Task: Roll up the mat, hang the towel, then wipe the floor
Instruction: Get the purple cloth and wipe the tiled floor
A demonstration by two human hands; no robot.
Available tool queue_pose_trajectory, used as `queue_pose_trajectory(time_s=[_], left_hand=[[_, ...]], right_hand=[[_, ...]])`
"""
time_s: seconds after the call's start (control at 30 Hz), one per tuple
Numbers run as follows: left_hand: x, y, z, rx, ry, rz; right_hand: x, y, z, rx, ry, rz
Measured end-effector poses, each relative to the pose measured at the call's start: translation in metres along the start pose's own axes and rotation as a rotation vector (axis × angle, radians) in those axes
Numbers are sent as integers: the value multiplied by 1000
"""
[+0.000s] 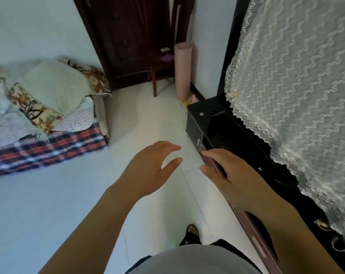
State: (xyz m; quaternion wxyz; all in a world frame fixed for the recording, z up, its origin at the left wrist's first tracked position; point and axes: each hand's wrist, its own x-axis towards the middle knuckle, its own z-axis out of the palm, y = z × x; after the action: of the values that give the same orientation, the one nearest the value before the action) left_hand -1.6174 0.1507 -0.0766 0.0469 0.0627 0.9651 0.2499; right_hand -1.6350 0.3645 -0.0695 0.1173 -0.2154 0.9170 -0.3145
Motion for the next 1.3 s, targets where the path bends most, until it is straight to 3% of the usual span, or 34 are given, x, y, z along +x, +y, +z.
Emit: queue_pose_trajectory(time_s=[0.17,0.3,0.53,0.97,1.3], left_hand=[[91,-27,-40,-23,67,-80],[156,-64,-61,-75,166,-131],[295,-158,-107,-88,196,-162],[562,-289,-200,-72,62,-82],[759,-391,-260,-52,119,-164]], right_hand=[[123,4,-35,-4,-46,-114],[214,6,-32,33,-143,-160],[395,9,-19,-14,-225,-175],[673,11,-67,43,-63,-68],[926,24,-101,-44,-56,-187]])
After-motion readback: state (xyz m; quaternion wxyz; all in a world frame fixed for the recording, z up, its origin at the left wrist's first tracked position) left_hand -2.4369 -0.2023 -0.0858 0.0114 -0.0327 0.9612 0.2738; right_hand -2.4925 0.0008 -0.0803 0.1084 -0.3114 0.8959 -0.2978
